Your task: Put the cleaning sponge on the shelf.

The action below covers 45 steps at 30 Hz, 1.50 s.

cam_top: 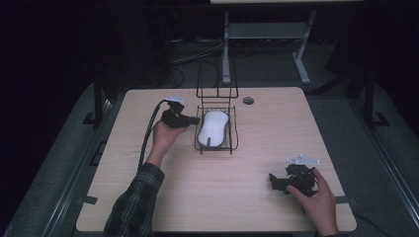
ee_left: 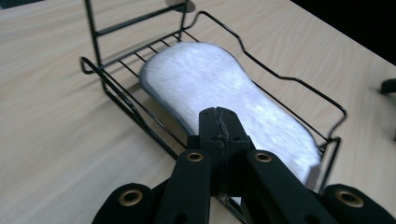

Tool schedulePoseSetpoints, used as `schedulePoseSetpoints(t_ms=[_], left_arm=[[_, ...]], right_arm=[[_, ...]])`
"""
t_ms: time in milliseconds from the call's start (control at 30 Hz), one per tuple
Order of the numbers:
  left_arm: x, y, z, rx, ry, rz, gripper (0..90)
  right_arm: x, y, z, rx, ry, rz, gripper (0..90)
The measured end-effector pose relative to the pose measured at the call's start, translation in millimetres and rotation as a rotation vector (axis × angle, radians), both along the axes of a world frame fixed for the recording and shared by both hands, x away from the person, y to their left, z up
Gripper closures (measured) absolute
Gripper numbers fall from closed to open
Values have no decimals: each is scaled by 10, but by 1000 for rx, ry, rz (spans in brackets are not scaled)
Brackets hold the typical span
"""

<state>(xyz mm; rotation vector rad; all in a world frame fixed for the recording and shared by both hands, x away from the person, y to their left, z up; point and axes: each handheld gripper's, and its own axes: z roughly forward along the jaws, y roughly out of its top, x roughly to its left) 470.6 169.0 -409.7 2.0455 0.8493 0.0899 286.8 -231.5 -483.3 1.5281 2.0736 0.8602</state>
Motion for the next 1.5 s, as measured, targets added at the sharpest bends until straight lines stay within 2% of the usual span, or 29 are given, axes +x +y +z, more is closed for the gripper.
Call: schedulePoseSetpoints(t_ms=[167,333,400,600,700,1100,1300,1500], left_arm=[[-194,-46,-44,-9,0,-39,896],[-292,-117,-95,-16,14,-67,895],[-317,-157,-131,-1,20,-76,895],[-343,-231,-205,15,32,-92,895],[-343,-268,-220,-2,31,-89,895],[-233,-328,-227,-12,34,-72,895],[-273,-307,-171,2,27,-89,895],[-356,-218,-66,-4,24,-90,884]], right_arm=[[0,0,0,0,0,0,0],[0,0,0,0,0,0,0],[0,0,0,0,0,0,0],[0,0,0,0,0,0,0],[0,0,0,0,0,0,0],[-2,-1,0,0,0,1,0],[-2,-1,0,0,-1,1,0],[-3,0,0,1,1,0,0]])
